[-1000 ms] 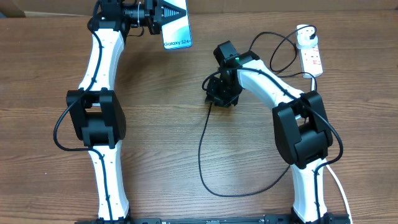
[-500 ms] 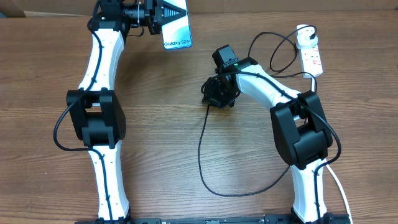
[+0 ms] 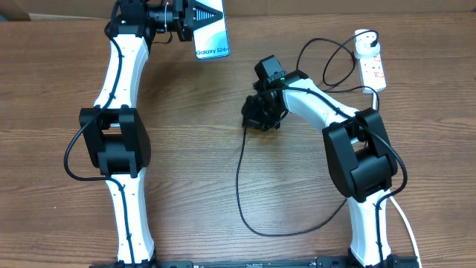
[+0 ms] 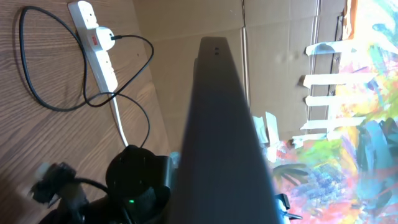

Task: Plug charger to phone and switch on socket

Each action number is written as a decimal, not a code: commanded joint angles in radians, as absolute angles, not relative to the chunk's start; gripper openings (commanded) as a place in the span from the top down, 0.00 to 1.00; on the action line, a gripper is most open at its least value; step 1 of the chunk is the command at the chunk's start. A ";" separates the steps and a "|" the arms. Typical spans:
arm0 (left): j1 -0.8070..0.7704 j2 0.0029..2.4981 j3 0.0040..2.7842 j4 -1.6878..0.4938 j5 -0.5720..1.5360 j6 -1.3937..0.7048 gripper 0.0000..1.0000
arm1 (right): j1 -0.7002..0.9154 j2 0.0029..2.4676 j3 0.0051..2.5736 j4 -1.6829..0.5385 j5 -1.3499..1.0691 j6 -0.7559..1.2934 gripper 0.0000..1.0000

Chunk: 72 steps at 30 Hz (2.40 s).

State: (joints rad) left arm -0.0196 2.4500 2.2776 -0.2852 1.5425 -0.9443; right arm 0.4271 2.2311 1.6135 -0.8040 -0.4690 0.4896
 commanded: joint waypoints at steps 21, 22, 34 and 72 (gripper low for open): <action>-0.070 2.420 2.306 -0.284 1.580 -0.966 0.96 | 0.319 1.951 1.606 -0.925 -1.206 0.029 0.96; -0.076 2.420 2.306 -0.284 1.580 -0.966 0.96 | 0.319 1.950 1.606 -0.923 -1.206 0.039 0.96; -0.113 2.420 2.306 -0.339 1.523 -0.966 0.96 | 0.317 1.877 1.633 -0.899 -1.051 0.151 0.96; -0.158 2.420 2.305 -0.369 1.515 -0.963 0.96 | 0.273 1.855 1.634 -0.775 -1.048 0.237 0.96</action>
State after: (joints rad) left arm -0.1539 2.4500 2.2776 -0.3721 1.5028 -0.9634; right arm 0.2752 1.8805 1.6108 -0.7845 -1.0420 0.2260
